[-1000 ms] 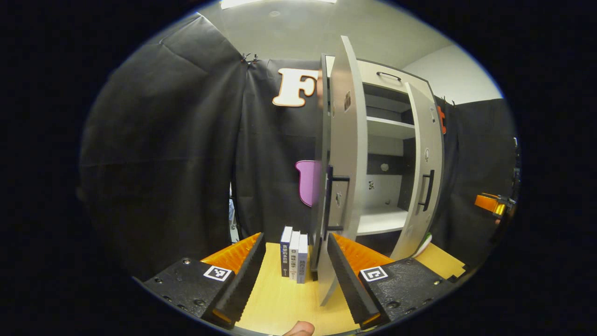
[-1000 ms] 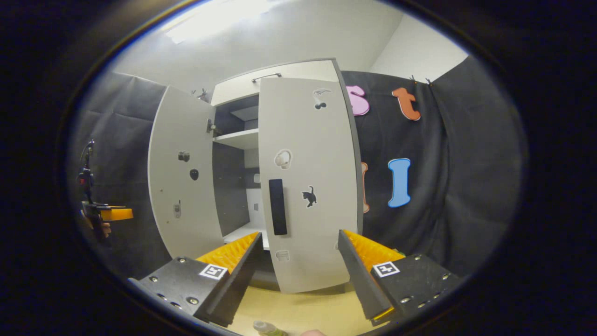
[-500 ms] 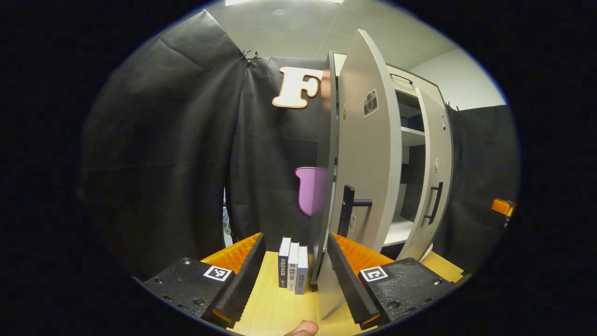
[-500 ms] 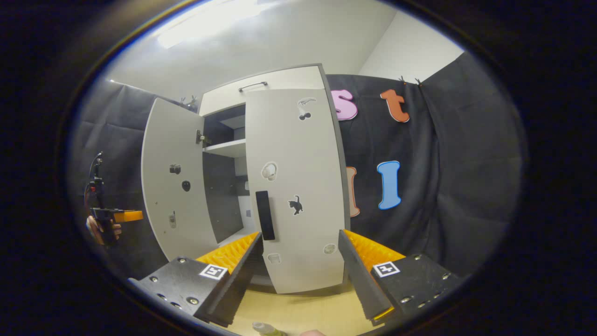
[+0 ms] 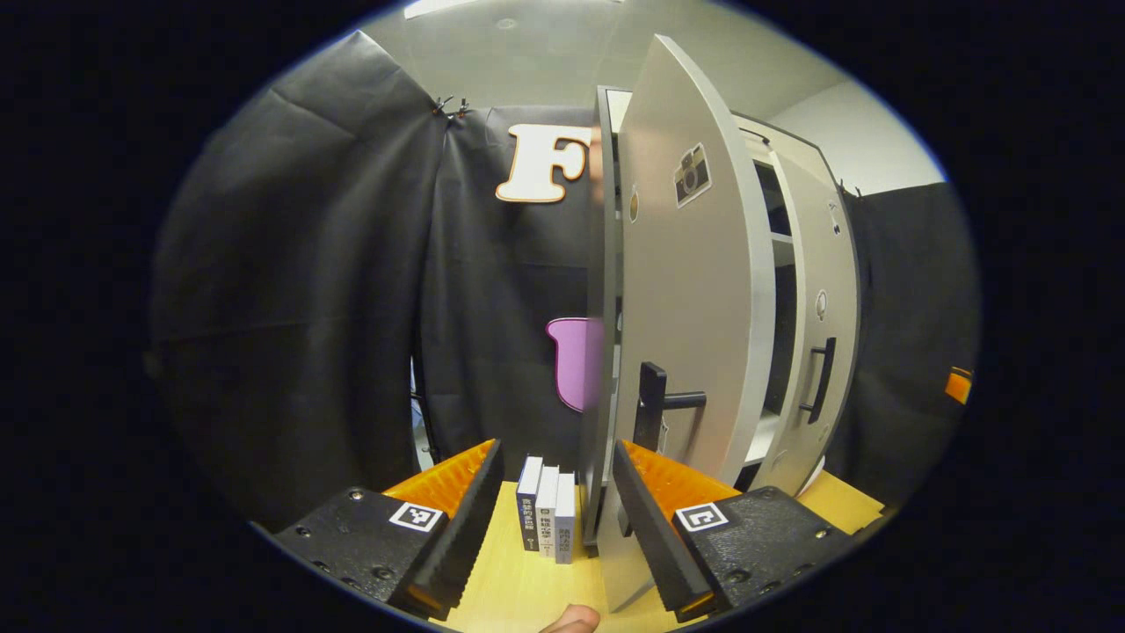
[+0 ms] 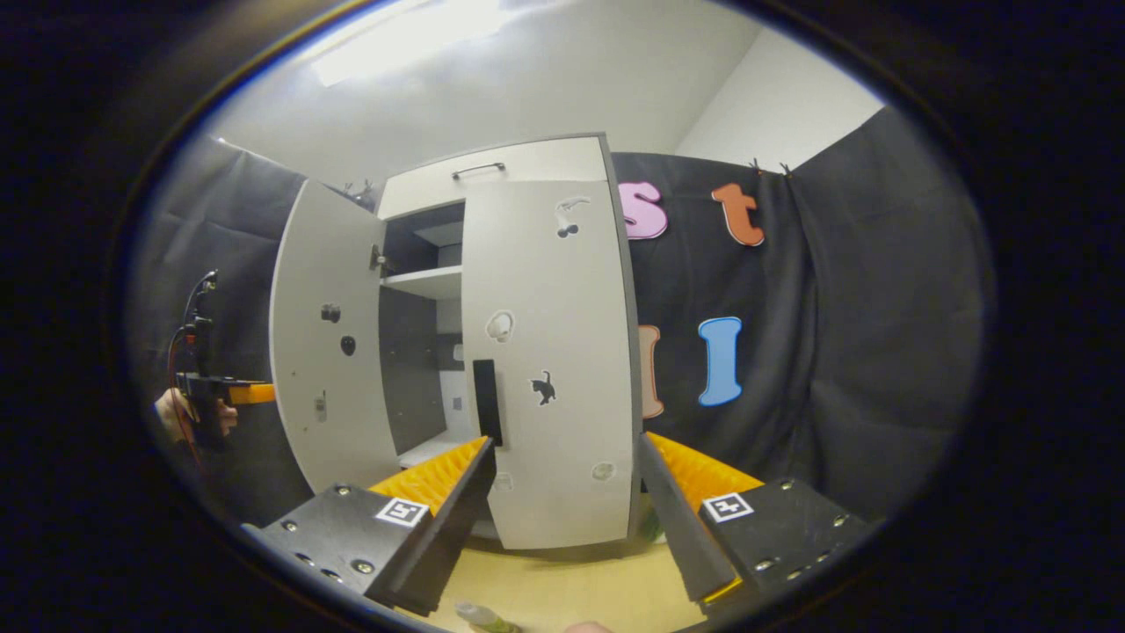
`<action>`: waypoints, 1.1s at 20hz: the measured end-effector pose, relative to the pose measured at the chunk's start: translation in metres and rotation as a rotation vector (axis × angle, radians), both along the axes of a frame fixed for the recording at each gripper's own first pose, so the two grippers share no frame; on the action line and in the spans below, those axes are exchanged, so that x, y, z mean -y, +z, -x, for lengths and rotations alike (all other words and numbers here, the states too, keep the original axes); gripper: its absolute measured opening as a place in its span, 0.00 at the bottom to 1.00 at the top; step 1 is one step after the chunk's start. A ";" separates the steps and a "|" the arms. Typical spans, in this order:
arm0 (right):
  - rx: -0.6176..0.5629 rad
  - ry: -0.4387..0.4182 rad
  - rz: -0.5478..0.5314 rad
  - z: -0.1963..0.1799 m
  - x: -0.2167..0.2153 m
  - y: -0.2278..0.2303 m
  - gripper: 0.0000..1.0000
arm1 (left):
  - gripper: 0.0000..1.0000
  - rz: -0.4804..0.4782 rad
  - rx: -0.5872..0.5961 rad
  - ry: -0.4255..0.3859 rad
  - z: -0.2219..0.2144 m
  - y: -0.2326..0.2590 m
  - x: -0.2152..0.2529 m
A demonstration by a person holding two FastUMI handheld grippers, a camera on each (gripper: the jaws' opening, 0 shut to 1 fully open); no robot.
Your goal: Grasp the bottle in the cabinet with the left hand and place it on the coaster, then close the right door with the right hand and the left door with the left hand.
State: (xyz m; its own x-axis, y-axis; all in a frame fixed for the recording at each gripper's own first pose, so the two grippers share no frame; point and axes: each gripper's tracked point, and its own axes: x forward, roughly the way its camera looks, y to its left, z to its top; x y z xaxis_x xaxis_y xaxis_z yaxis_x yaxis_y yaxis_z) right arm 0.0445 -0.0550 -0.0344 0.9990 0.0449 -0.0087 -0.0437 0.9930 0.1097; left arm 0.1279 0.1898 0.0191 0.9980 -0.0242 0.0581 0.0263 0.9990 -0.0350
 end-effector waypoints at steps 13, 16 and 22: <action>0.010 0.068 -0.002 -0.003 -0.020 -0.013 0.96 | 0.85 -0.022 0.008 0.019 -0.001 0.003 0.029; 0.029 0.064 -0.023 -0.010 -0.020 0.000 0.96 | 0.82 -0.019 0.009 0.015 -0.001 0.001 0.036; 0.029 0.062 -0.016 -0.013 -0.024 0.006 0.98 | 0.82 -0.024 0.013 0.037 0.000 0.001 0.041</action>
State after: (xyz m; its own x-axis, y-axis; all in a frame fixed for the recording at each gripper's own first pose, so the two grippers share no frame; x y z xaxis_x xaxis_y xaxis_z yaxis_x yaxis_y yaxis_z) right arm 0.0571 -0.0312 -0.0280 0.9941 0.1068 0.0211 -0.1086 0.9864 0.1231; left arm 0.1283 0.1493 0.0196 0.9974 0.0113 0.0709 -0.0105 0.9999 -0.0110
